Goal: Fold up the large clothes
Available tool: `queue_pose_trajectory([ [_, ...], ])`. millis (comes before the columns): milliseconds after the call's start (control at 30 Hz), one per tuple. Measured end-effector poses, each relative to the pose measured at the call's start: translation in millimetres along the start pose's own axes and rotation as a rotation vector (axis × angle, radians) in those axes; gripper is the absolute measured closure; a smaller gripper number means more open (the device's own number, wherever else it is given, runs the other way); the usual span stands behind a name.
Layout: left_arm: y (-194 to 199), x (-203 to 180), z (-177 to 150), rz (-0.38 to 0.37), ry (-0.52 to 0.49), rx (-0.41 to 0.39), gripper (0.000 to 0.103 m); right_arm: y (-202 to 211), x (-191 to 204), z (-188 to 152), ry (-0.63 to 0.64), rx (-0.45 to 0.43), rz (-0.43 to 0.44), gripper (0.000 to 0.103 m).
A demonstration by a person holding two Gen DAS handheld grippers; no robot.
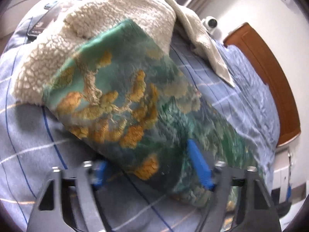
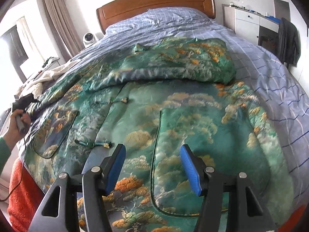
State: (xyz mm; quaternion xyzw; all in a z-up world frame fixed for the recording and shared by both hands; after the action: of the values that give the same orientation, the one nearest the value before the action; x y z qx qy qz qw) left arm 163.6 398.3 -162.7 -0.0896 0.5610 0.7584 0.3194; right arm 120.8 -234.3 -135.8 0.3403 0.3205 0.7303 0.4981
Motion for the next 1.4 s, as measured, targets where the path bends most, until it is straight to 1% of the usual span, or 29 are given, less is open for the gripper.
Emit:
queue_pose_trajectory([
  [33, -0.7, -0.8, 0.7, 0.003, -0.003, -0.008, 0.069, -1.8, 1.4, -2.0, 0.002, 0.006, 0.0, 0.043],
  [100, -1.0, -3.3, 1.1, -0.001, -0.022, -0.01, 0.088, -3.7, 4.7, -4.8, 0.009, 0.011, -0.002, 0.043],
  [133, 2.8, -7.6, 0.4, 0.006, -0.047, -0.026, 0.091, -3.7, 7.0, -6.1, 0.014, 0.011, -0.001, 0.043],
  [167, 8.3, -11.4, -0.1, 0.017, -0.074, -0.044, 0.092, -3.6, 8.5, -6.7, 0.017, 0.011, 0.001, 0.043],
  [267, 27.0, -40.1, -3.7, 0.053, -0.198, -0.121, 0.094, -0.8, 12.0, -7.3, 0.014, 0.007, 0.017, 0.043],
  [333, 46.4, -67.5, -8.9, 0.066, -0.303, -0.186, 0.094, 1.8, 12.5, -7.2, 0.005, 0.0, 0.028, 0.043],
  [433, 76.3, -113.0, -23.8, 0.064, -0.475, -0.274, 0.094, 4.0, 13.5, -7.6, 0.0, -0.007, 0.037, 0.043],
  [533, 104.1, -161.9, -51.9, 0.035, -0.655, -0.355, 0.094, 7.2, 14.1, -9.4, -0.008, -0.015, 0.044, 0.043],
  [567, 110.1, -179.4, -64.8, 0.025, -0.719, -0.381, 0.094, 8.3, 13.9, -9.6, -0.011, -0.018, 0.047, 0.043],
  [600, 117.1, -200.6, -83.9, 0.01, -0.804, -0.408, 0.094, 10.0, 13.5, -10.4, -0.015, -0.022, 0.048, 0.043],
  [667, 124.8, -224.9, -112.9, -0.016, -0.916, -0.433, 0.094, 13.3, 12.3, -11.5, -0.021, -0.03, 0.047, 0.043],
  [733, 127.0, -249.5, -149.6, -0.05, -1.029, -0.445, 0.094, 16.8, 10.1, -11.6, -0.025, -0.037, 0.044, 0.043],
  [800, 123.0, -265.9, -180.8, -0.078, -1.11, -0.435, 0.094, 21.6, 6.9, -11.6, -0.031, -0.048, 0.039, 0.043],
  [900, 107.1, -284.0, -230.0, -0.109, -1.216, -0.376, 0.094, 29.5, 0.2, -10.9, -0.047, -0.067, 0.03, 0.043],
  [1000, 79.4, -295.0, -280.7, -0.089, -1.334, -0.315, 0.094, 35.5, -7.5, -10.7, -0.066, -0.081, 0.025, 0.043],
  [1067, 63.7, -293.7, -307.1, -0.068, -1.399, -0.275, 0.094, 37.1, -11.7, -11.0, -0.077, -0.085, 0.02, 0.043],
  [1100, 56.7, -293.6, -324.9, -0.048, -1.442, -0.25, 0.093, 37.8, -13.7, -10.9, -0.082, -0.087, 0.018, 0.043],
  [1167, 43.0, -287.4, -342.7, -0.02, -1.502, -0.215, 0.09, 39.0, -16.5, -9.5, -0.086, -0.089, 0.018, 0.043],
  [1200, 38.3, -283.2, -349.1, -0.006, -1.527, -0.204, 0.083, 39.6, -17.3, -7.3, -0.084, -0.09, 0.017, 0.043],
  [1267, 37.8, -275.8, -358.0, 0.002, -1.569, -0.189, 0.076, 40.5, -17.0, 0.9, -0.065, -0.098, 0.016, 0.043],
  [1300, 42.6, -269.6, -363.0, -0.004, -1.588, -0.191, 0.064, 40.9, -16.0, 7.5, -0.049, -0.106, 0.014, 0.043],
  [1333, 45.0, -266.5, -365.6, -0.013, -1.603, -0.196, 0.047, 40.9, -14.8, 15.5, -0.034, -0.115, 0.012, 0.043],
  [1367, 51.2, -260.2, -366.6, -0.032, -1.617, -0.207, 0.04, 40.1, -14.2, 22.3, -0.023, -0.122, 0.011, 0.043],
  [1400, 55.2, -256.3, -367.6, -0.052, -1.626, -0.209, 0.029, 38.4, -12.5, 32.2, -0.008, -0.132, 0.011, 0.043],
])
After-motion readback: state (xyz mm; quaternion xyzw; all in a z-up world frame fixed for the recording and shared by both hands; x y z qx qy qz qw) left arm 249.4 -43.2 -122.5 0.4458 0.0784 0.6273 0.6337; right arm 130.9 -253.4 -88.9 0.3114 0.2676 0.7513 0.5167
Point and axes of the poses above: each gripper's, at about its wrist camera, not at the fingertips, and y roughly against the way its jaws point, x to its left, z to its top, the point moved 3 cm from there along -y, roughly the way its jaws point, and after that the axes turned 5 degrees about x, right-handed, at the moved point
